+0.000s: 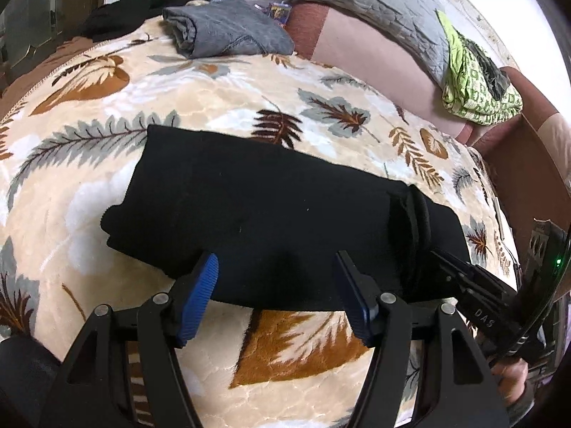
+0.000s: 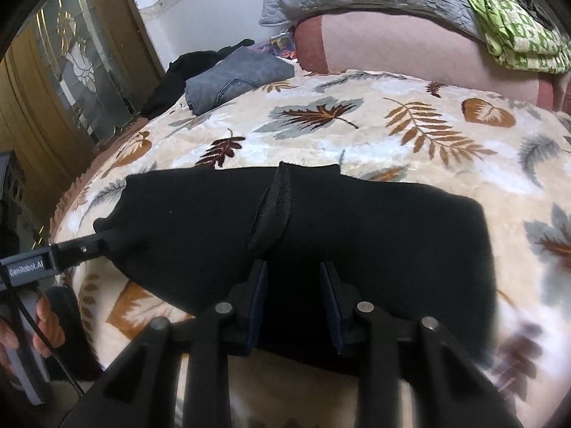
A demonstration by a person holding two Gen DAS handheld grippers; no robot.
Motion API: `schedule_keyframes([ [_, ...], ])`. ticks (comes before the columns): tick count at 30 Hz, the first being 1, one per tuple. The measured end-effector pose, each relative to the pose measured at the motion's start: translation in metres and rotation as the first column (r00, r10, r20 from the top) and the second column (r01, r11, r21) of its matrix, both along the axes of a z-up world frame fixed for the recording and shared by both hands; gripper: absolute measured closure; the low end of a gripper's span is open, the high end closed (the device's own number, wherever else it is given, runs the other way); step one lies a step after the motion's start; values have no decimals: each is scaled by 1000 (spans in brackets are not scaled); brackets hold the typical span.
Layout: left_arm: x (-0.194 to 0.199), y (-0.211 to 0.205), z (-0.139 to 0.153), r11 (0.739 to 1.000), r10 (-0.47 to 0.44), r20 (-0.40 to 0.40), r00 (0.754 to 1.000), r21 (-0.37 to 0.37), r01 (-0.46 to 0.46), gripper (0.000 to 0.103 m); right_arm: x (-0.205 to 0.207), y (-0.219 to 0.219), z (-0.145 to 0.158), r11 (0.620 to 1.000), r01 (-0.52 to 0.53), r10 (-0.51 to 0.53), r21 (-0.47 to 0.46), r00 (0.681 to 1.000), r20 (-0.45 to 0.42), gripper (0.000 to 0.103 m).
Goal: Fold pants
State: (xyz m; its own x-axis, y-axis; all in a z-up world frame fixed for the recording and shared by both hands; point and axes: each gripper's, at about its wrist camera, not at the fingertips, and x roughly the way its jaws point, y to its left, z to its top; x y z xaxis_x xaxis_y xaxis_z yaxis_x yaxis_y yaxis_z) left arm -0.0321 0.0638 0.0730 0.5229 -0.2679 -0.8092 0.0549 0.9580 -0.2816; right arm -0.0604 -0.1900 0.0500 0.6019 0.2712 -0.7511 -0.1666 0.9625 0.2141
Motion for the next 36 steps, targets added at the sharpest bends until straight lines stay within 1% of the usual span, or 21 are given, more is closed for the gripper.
schedule_keyframes([
  [4,-4,4,5,999,-1,17,1000,-40,2,38,-7,-7,11,999,39,-39,-7,999,-4,71],
  [7,-8,7,8,1000,4,30,1000,-27,-3,38,-8,-6,19,999,47,-46,23,999,-5,70],
  [8,-8,9,8,1000,5,31,1000,-26,-4,38,-7,-4,20,999,44,-44,31,999,-6,64],
  [9,-9,11,8,1000,9,30,1000,-26,-8,36,-4,0,20,998,46,-46,33,999,-7,61],
  [10,-11,15,7,999,19,26,999,-29,-19,31,-1,3,20,998,45,-45,34,999,-6,58],
  [13,-12,25,4,999,52,19,998,-18,-51,30,8,12,14,999,34,-34,34,999,-5,58],
  [17,-14,37,3,995,99,29,995,19,-100,30,19,19,4,998,31,-28,53,999,-45,58],
  [21,-16,45,1,991,121,35,992,44,-123,30,16,27,8,999,13,-13,35,1000,-9,58],
  [23,-16,48,-2,991,126,24,992,38,-127,29,14,28,12,1000,9,-9,27,1000,4,58],
  [27,-15,48,-4,991,126,18,992,40,-126,29,14,27,18,999,10,-10,38,1000,16,58],
  [29,-15,48,-4,991,126,17,992,35,-127,29,14,28,20,1000,2,-2,31,1000,26,58],
  [33,-18,53,-3,991,137,3,991,9,-137,29,18,37,26,999,-47,47,19,998,44,58],
  [36,-21,61,-3,987,160,-8,987,-31,-160,29,25,51,30,994,-106,105,17,993,53,52],
])
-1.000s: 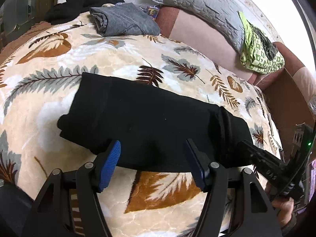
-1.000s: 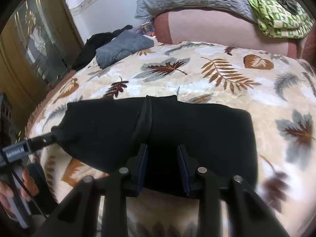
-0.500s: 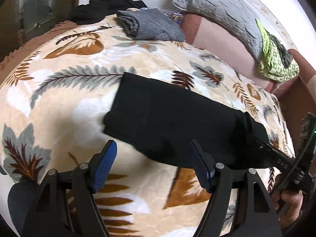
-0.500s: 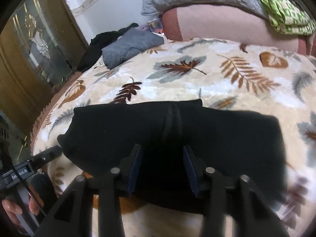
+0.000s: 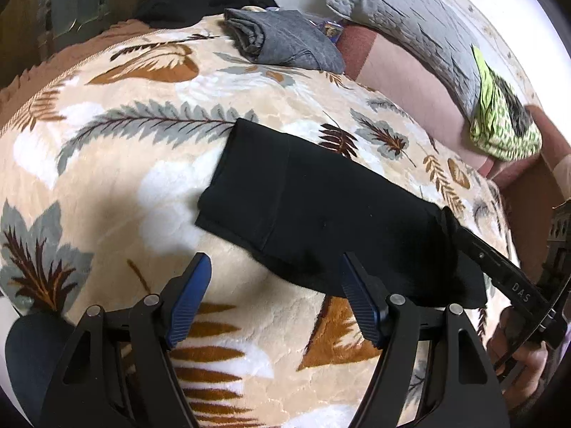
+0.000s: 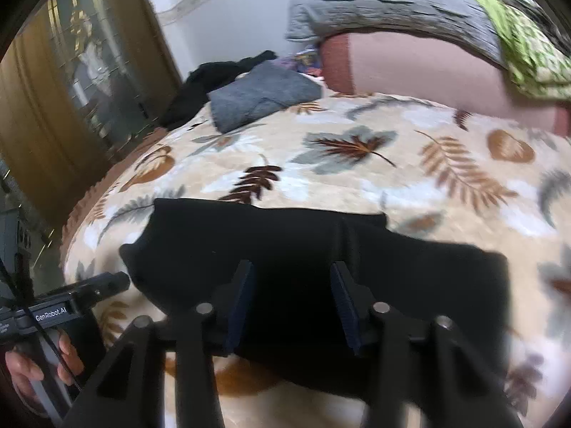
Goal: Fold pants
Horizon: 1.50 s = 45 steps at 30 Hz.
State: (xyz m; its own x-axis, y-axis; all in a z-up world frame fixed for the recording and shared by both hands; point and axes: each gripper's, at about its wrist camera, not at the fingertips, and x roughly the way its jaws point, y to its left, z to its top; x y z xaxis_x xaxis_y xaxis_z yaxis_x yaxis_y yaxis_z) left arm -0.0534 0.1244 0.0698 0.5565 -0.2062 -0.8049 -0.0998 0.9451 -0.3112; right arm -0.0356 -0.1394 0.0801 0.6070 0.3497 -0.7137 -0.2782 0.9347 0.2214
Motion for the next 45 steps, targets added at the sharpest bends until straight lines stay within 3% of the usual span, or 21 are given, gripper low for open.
schedule_keyframes([
  [6,-3,16,-7,993,58,-22,998,-106,-60,23,27,47,4,981,-190,190,-28,982,6,42],
  [12,3,18,-24,981,49,-80,996,-184,-63,23,57,78,-2,957,-291,290,-16,957,-28,39],
  [19,13,15,-24,979,51,-73,996,-193,-65,19,81,102,-7,942,-335,334,-7,941,-50,38],
  [30,17,6,-27,989,30,-51,998,-144,-37,8,98,120,-21,925,-379,376,-27,924,-69,35],
  [40,23,11,-30,979,15,-28,999,-203,-21,1,117,163,-37,837,-544,532,-57,834,-146,34],
  [45,26,13,-31,976,19,-12,1000,-219,-21,1,127,176,-53,831,-555,538,-46,822,-187,30],
])
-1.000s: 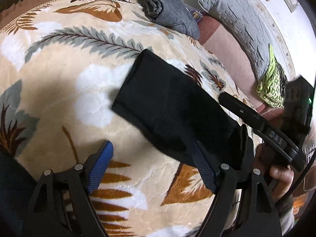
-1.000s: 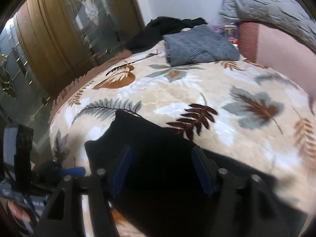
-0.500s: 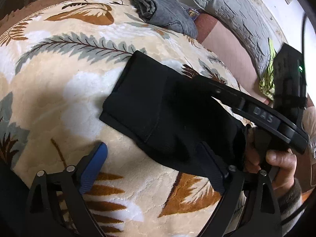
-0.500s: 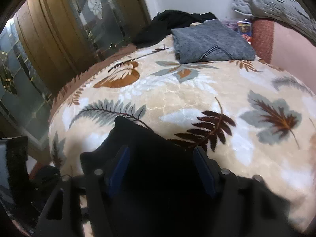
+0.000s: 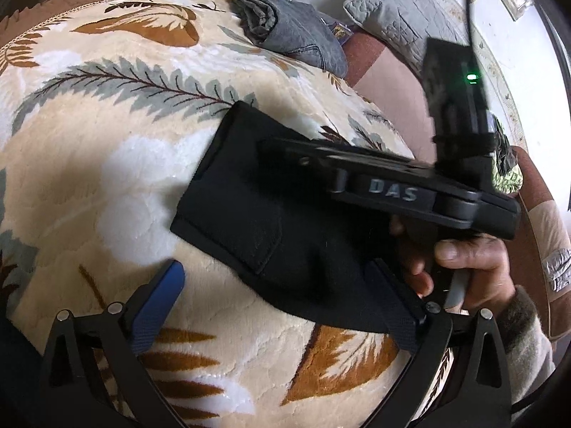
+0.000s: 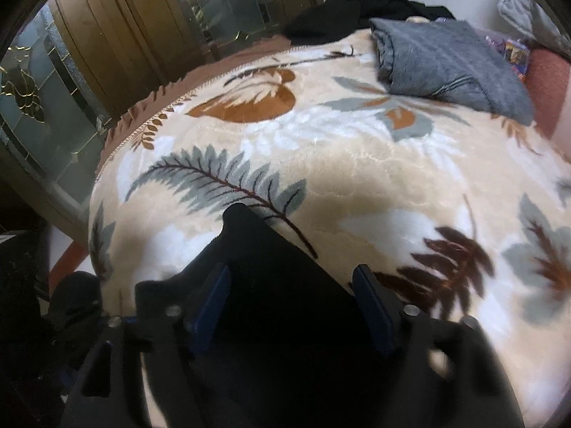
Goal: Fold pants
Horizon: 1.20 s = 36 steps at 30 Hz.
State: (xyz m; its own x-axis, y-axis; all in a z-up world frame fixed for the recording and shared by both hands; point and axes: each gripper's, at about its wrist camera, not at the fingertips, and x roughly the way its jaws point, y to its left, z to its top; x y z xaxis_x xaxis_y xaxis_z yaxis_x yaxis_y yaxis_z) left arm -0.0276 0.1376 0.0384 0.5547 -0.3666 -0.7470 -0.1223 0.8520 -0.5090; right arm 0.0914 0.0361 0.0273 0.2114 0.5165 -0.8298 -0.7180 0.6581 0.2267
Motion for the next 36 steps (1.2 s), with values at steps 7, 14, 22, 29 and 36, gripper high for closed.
schedule_keyframes([
  [7,4,-4,4,997,-7,39,999,77,4,73,-13,-6,11,997,17,-19,74,1000,24,86],
  [14,-9,-26,55,991,-107,189,976,104,88,82,-48,-70,82,961,85,-127,262,981,148,91],
  [22,-11,-124,104,920,-391,287,875,162,358,82,-84,-212,116,879,291,-369,378,917,153,91],
  [29,-9,-221,61,810,-583,179,793,213,547,82,-108,-308,66,777,578,-608,251,791,60,86],
  [36,-24,-244,65,720,-686,127,716,259,644,55,-142,-366,54,609,735,-754,298,653,-70,53],
])
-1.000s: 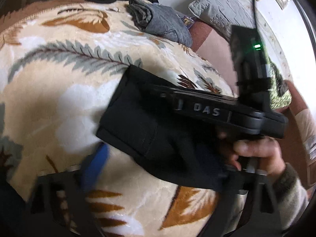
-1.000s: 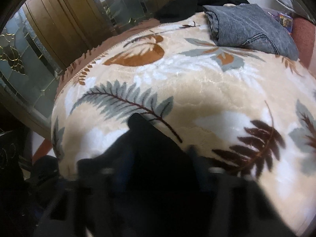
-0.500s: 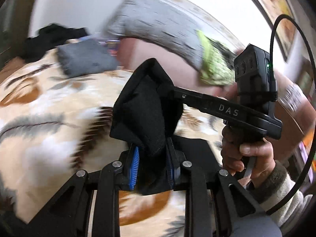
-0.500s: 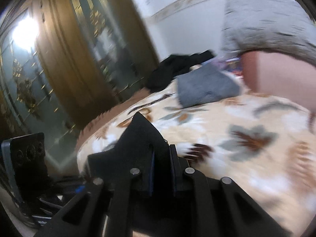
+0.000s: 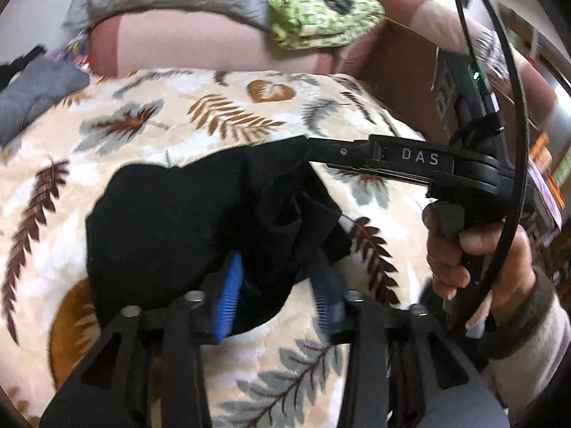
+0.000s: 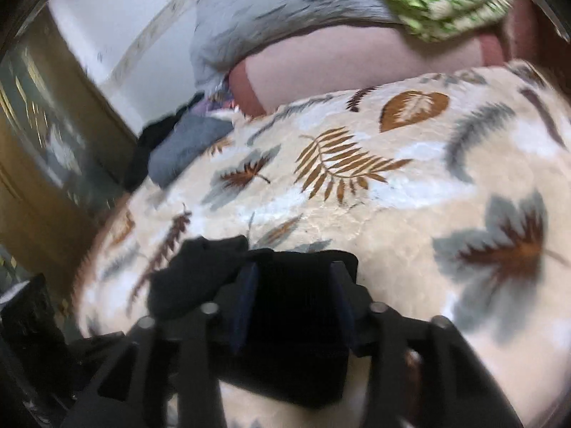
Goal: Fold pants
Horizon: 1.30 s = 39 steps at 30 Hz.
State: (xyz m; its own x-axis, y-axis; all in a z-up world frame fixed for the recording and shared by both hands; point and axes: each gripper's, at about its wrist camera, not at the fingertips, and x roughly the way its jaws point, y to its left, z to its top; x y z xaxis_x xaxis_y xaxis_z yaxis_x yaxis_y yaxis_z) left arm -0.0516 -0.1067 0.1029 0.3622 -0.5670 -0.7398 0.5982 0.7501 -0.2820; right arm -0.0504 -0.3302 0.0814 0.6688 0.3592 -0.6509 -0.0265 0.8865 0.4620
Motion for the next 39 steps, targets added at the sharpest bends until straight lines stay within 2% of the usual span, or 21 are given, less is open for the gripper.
schedule_keyframes([
  [1,-2,6,7,1000,-7,2,1000,-12,7,47,-7,-4,2,1000,15,-15,23,1000,10,48],
  [2,-5,11,12,1000,-14,7,1000,-25,14,44,-11,-5,2,999,23,-24,40,1000,15,41],
  [3,-3,15,16,999,-18,13,1000,-32,18,37,-17,-8,2,997,33,-34,77,999,19,38],
  [7,-3,37,27,999,-6,63,998,-32,8,31,-24,-6,-6,985,16,-14,175,1000,-12,34],
  [9,3,42,23,1000,30,88,996,-3,-30,30,-22,1,-10,986,4,1,167,1000,-30,34],
  [12,17,43,8,995,85,72,994,53,-89,30,-18,17,-13,991,-42,46,129,999,-27,34],
  [15,24,51,-4,989,141,50,989,46,-144,30,-10,39,-18,992,-93,96,84,995,-39,34],
  [16,27,52,-9,986,158,42,986,49,-160,30,-8,45,-21,993,-99,103,65,994,-48,38],
  [19,35,56,-25,978,193,-5,981,77,-192,30,0,62,-33,994,-112,110,-9,989,-103,83],
  [20,36,58,-28,976,206,-14,978,81,-204,30,-1,63,-30,994,-112,109,-22,990,-88,88],
  [23,39,65,-22,973,225,-24,974,60,-223,30,-7,52,-10,993,-115,115,0,993,-21,91],
  [27,42,69,-6,966,260,17,966,11,-260,30,-7,32,10,996,-73,74,-55,997,14,91],
  [30,48,60,-15,966,257,-6,966,39,-257,30,-1,24,-9,996,-64,61,-61,997,-53,90],
  [31,48,55,-23,967,248,-23,969,63,-246,30,1,24,-21,991,-24,13,-134,996,-88,88],
  [33,47,49,-36,969,232,-47,972,97,-227,30,-1,19,-30,980,18,-42,-198,992,-117,77],
  [34,46,49,-40,969,230,-52,972,108,-224,30,-3,14,-28,984,36,-55,-175,992,-110,70],
  [37,46,55,-34,966,241,-40,970,104,-236,30,-14,-1,-9,994,68,-72,-85,996,-43,70],
  [39,51,58,-25,964,252,-22,967,94,-249,30,-17,-1,3,997,55,-56,-59,998,-6,70],
])
